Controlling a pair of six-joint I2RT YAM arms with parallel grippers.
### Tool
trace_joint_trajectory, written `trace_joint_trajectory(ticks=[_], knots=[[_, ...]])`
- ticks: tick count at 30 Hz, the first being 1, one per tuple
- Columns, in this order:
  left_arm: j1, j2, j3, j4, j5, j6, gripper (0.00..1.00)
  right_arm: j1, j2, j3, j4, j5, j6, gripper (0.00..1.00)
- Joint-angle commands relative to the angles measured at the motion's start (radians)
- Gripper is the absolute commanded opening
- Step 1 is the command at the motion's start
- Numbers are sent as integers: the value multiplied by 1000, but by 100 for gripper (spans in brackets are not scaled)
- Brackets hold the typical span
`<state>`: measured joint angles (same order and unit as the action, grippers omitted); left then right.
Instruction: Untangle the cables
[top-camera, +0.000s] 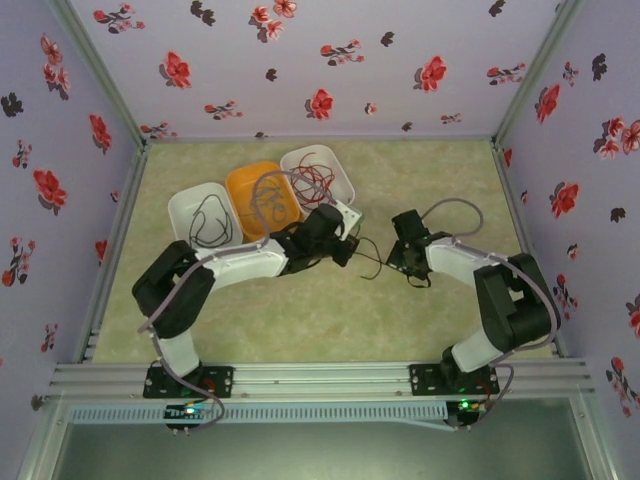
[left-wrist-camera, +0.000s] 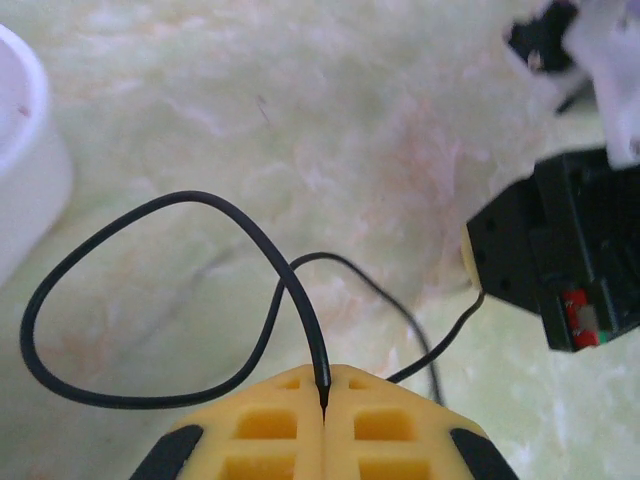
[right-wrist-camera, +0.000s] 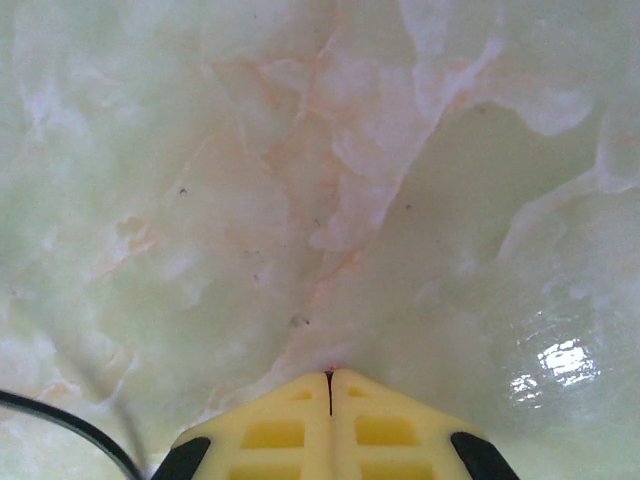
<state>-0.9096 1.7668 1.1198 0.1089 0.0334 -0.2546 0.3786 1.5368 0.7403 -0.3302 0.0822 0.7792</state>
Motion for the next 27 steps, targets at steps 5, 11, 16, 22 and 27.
trace_joint_trajectory(ticks=[5,11,16,22,27], knots=[[37,-136,-72,225,-55,-68,0,33,54,-76,64,-110,41,0],[44,-259,-120,310,-52,-6,0,39,57,-51,17,-75,36,17],[74,-396,-124,250,-50,51,0,39,27,-33,-8,-53,17,45],[148,-548,-125,105,-99,74,0,39,-59,21,-86,-8,-40,69],[254,-664,-74,-99,-104,71,0,39,-133,60,-152,61,-89,76]])
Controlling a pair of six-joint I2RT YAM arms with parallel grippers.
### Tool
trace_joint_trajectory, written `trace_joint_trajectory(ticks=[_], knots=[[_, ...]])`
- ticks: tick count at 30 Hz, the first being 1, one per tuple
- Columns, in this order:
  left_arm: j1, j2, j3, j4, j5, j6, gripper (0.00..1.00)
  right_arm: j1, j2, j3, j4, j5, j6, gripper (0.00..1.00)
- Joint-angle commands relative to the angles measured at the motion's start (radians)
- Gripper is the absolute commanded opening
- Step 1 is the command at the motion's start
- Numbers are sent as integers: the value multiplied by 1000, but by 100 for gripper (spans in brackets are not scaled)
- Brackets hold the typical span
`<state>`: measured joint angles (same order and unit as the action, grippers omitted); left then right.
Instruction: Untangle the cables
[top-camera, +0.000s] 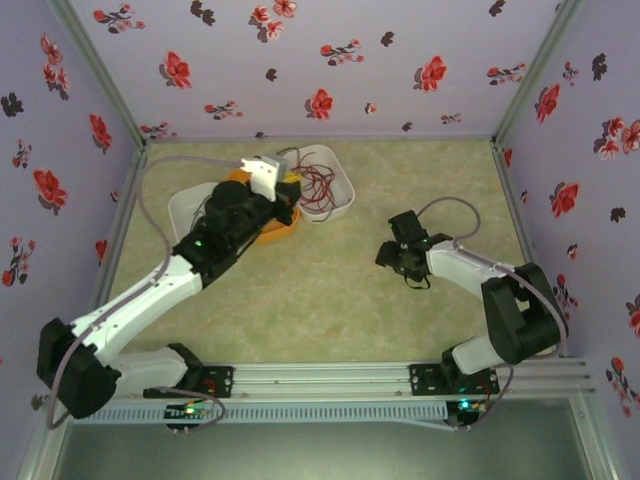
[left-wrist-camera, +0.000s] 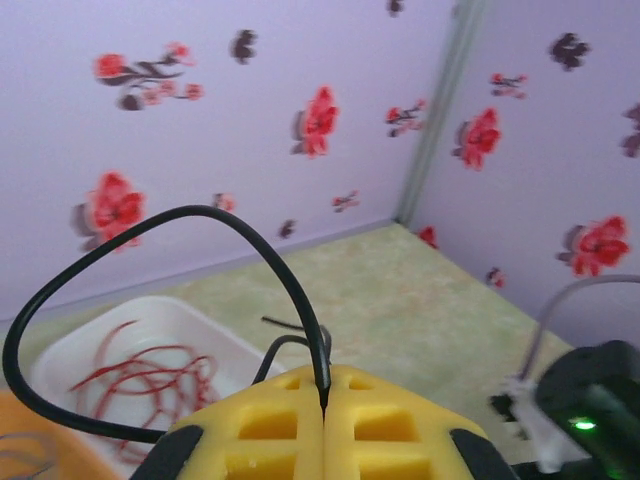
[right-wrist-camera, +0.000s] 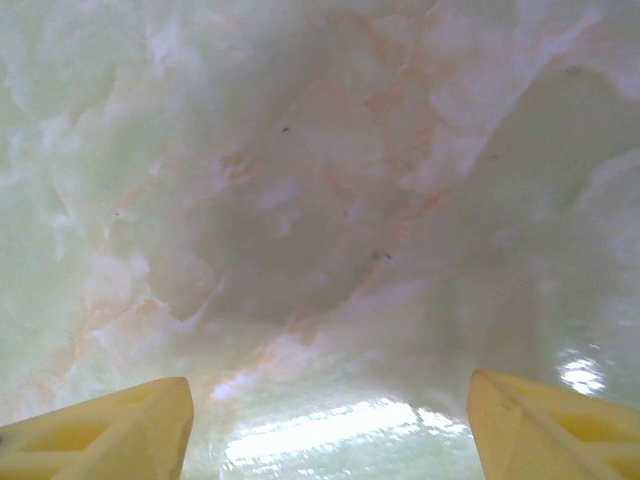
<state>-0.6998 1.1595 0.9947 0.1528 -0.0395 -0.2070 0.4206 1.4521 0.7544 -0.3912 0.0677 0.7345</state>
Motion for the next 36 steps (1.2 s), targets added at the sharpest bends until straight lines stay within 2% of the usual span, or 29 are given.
trace_joint_trajectory(ticks=[1,10,12,16,22,29,36], knots=[[67,-76,58,-173,-35,29,0,-3,-63,51,-102,90,-51,77],[326,-172,42,-324,-123,-13,0,-3,-153,76,-125,148,-73,92],[391,-172,30,-335,-126,-29,0,-3,-167,76,-124,153,-73,99],[501,-151,-1,-342,-104,-57,0,-2,-185,78,-133,170,-75,99],[610,-119,-60,-295,-43,-88,0,-2,-212,82,-143,188,-83,99],[644,-63,-135,-181,-9,-95,0,-2,-201,84,-129,181,-79,99],[643,13,-175,-57,-10,-11,0,-2,-185,80,-117,167,-78,99]])
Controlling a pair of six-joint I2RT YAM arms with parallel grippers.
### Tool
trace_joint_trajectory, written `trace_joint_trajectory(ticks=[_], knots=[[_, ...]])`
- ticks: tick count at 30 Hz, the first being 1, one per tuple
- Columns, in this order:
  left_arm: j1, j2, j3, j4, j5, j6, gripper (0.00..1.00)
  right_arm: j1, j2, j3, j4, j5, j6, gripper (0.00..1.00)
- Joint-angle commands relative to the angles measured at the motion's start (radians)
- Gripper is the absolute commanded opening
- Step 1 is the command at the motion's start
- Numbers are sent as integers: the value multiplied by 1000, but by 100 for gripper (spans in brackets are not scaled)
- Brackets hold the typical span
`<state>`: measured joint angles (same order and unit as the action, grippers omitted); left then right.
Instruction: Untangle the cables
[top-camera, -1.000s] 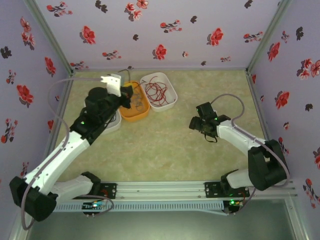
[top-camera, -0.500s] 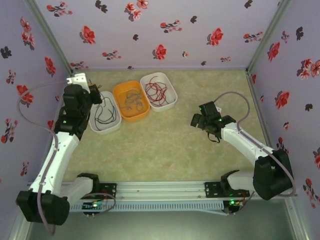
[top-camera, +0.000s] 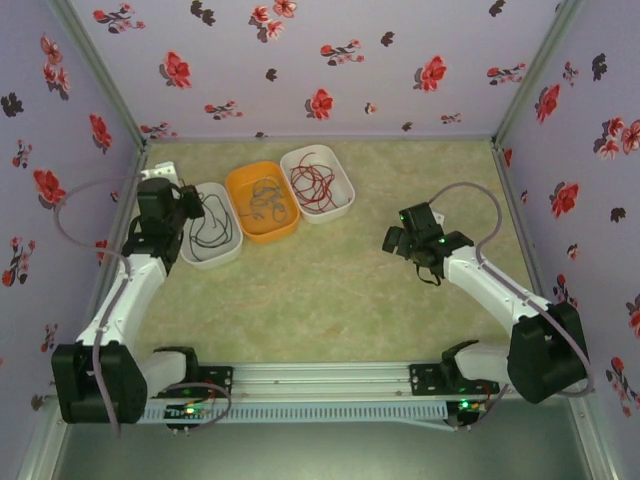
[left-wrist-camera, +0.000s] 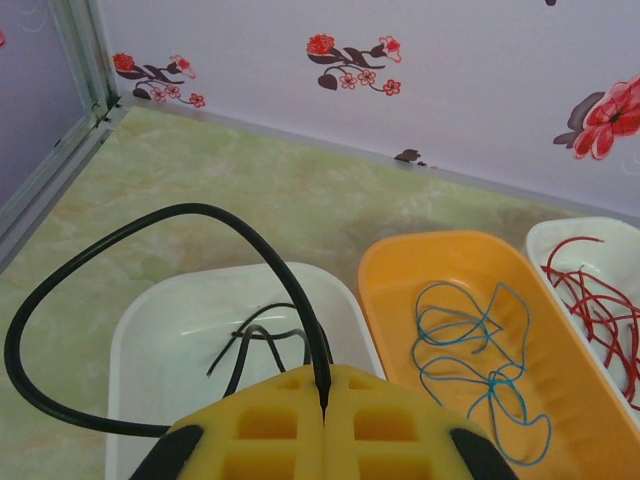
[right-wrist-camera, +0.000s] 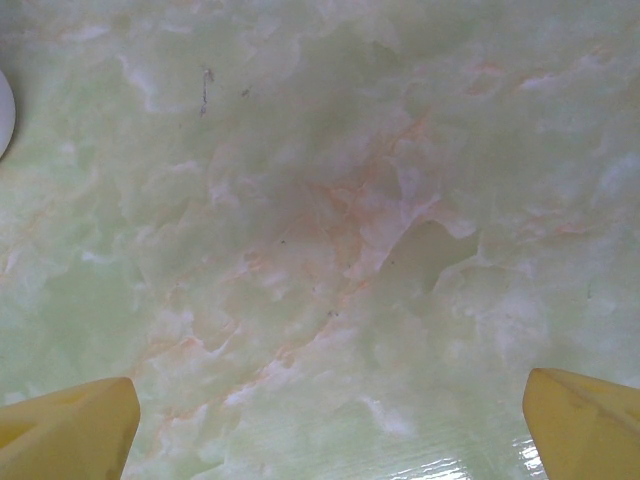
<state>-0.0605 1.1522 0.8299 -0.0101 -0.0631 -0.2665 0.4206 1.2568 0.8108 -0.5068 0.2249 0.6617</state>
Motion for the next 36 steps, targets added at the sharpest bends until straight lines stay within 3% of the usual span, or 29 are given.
trace_joint_trajectory(ticks=[1,9,23,32,36], knots=[[4,33,-16,126,14,59,0,-2,12,23,0,7,-5,99],[-8,135,-20,237,18,79,0,-2,21,16,17,-7,-3,99],[-122,212,-133,292,-196,-16,1,-1,24,-5,36,-11,-1,99],[-154,233,-178,258,-202,-163,10,-2,24,-19,51,-16,0,99],[-172,260,-178,241,-202,-220,26,-2,20,-21,50,-17,1,99]])
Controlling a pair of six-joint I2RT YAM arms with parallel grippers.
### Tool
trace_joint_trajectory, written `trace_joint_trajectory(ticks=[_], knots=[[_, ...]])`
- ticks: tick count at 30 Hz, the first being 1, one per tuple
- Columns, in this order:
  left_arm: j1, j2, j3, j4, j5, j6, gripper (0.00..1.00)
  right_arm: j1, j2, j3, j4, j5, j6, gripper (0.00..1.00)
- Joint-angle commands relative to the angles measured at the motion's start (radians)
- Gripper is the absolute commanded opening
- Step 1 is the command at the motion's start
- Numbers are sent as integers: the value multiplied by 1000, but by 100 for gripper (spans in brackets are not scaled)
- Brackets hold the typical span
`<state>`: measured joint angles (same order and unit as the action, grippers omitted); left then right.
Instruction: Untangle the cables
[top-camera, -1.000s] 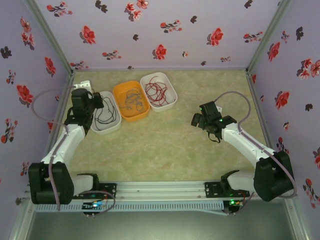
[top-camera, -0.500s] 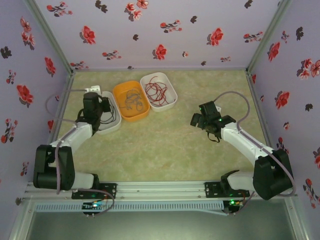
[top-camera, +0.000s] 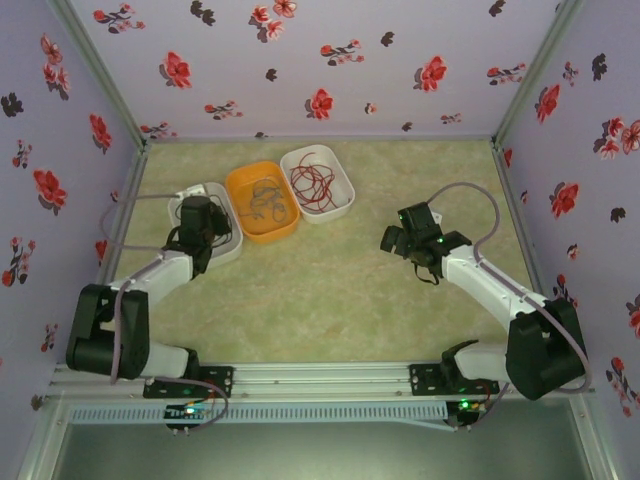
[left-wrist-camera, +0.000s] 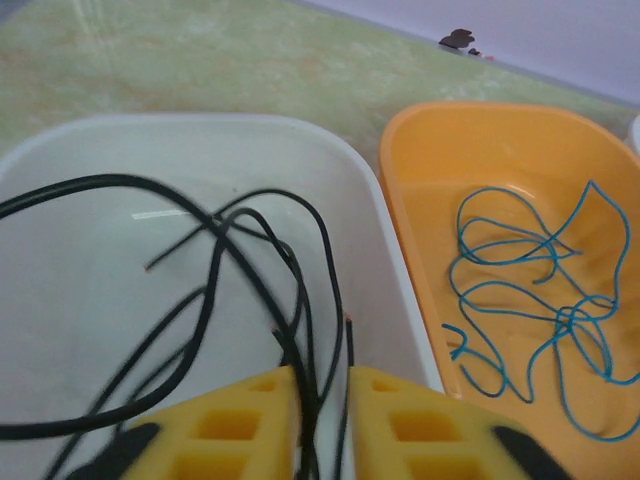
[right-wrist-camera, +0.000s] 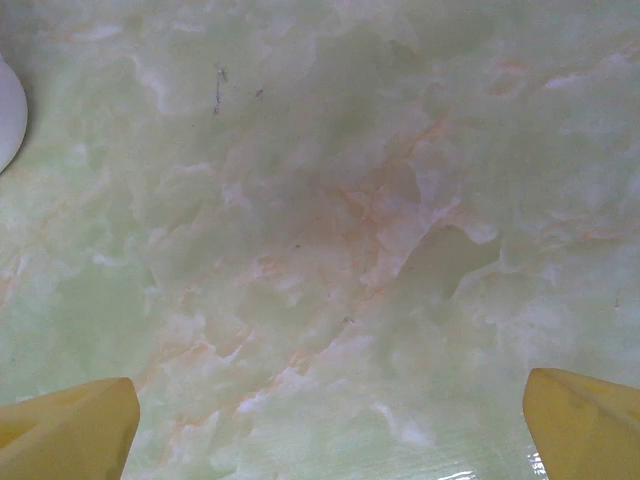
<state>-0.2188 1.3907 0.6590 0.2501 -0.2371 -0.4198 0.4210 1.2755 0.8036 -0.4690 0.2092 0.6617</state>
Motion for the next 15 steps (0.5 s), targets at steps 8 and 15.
trace_joint_trajectory(ticks=[8,15], knots=[[-48,7,19,-77,-26,-138,64,-2,-11,-26,15,8,1,99],[-56,-45,46,-139,-12,-216,95,-2,-9,-24,18,9,-1,99]])
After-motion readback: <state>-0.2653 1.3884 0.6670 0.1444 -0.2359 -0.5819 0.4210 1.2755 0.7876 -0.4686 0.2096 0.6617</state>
